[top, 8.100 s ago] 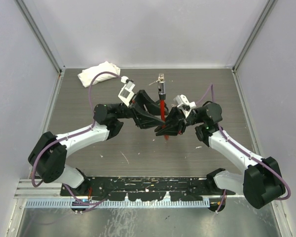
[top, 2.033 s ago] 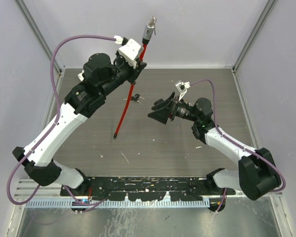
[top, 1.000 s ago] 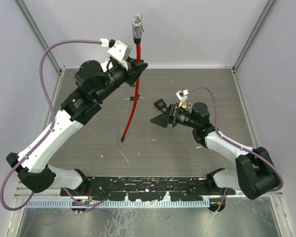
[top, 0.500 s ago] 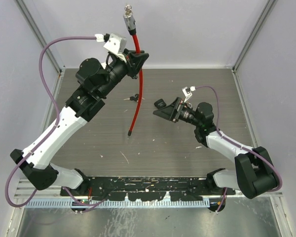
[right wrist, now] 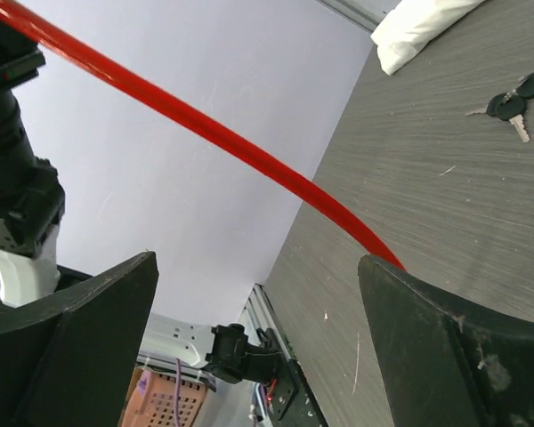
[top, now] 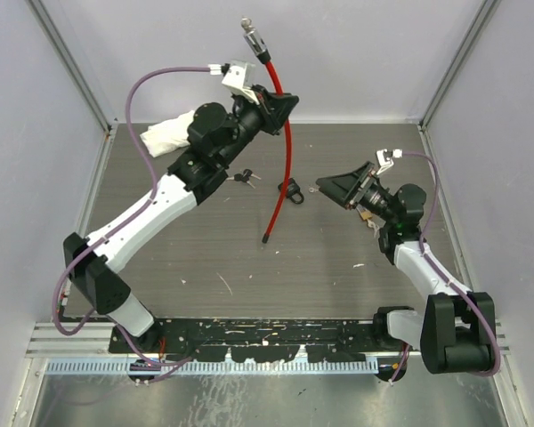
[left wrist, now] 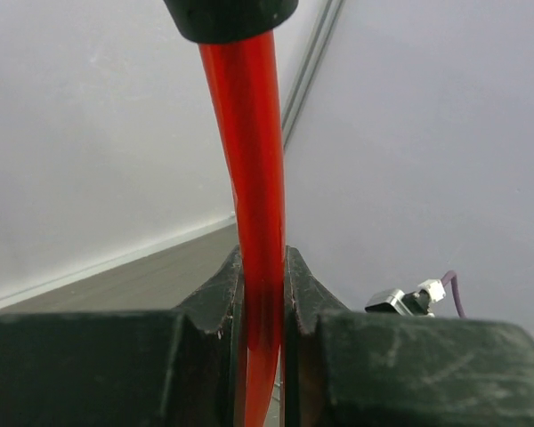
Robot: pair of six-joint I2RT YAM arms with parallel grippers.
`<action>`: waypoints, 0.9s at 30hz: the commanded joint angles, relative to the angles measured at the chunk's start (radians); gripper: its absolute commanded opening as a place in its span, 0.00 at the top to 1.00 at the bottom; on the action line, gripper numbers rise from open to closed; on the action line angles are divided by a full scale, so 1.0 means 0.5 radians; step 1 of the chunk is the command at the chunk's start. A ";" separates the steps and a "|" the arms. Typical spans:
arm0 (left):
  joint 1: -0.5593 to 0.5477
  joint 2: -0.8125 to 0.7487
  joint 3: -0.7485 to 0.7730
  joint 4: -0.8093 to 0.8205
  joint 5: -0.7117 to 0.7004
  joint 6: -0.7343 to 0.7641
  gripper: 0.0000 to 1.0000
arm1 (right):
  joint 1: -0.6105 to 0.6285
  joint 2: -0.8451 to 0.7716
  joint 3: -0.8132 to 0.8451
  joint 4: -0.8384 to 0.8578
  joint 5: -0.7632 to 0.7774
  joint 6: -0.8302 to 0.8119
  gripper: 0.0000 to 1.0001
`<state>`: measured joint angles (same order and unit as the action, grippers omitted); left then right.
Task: Lock with the key
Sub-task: Adjust the lock.
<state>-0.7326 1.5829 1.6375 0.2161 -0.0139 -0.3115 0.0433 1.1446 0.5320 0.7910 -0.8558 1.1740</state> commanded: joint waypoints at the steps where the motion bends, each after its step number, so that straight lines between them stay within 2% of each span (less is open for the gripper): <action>1: -0.088 0.007 0.051 0.531 -0.103 -0.134 1.00 | -0.188 -0.013 -0.023 0.179 -0.120 0.217 0.00; 8: -0.091 0.151 -0.119 0.920 -0.162 -0.372 1.00 | -0.304 -0.020 -0.068 0.213 -0.142 0.238 0.00; 13: -0.092 0.270 -0.018 1.047 -0.187 -0.413 1.00 | -0.304 -0.025 -0.062 0.228 -0.159 0.253 0.00; 18: -0.092 0.430 0.125 1.204 -0.292 -0.343 1.00 | -0.304 0.006 -0.125 0.488 -0.123 0.622 0.00; 23: -0.088 0.577 0.259 1.374 -0.359 -0.359 1.00 | -0.271 0.247 -0.156 0.985 0.090 1.301 0.04; 25: -0.089 0.615 0.316 1.420 -0.370 -0.380 1.00 | -0.222 0.302 -0.090 0.977 0.173 1.321 0.04; 27: -0.091 0.639 0.365 1.446 -0.384 -0.393 1.00 | -0.170 0.304 -0.045 0.833 0.293 1.246 0.04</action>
<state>-0.7826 1.9121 1.7195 0.7464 -0.1623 -0.4915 -0.0845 1.2896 0.4492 1.1313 -0.8341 1.6966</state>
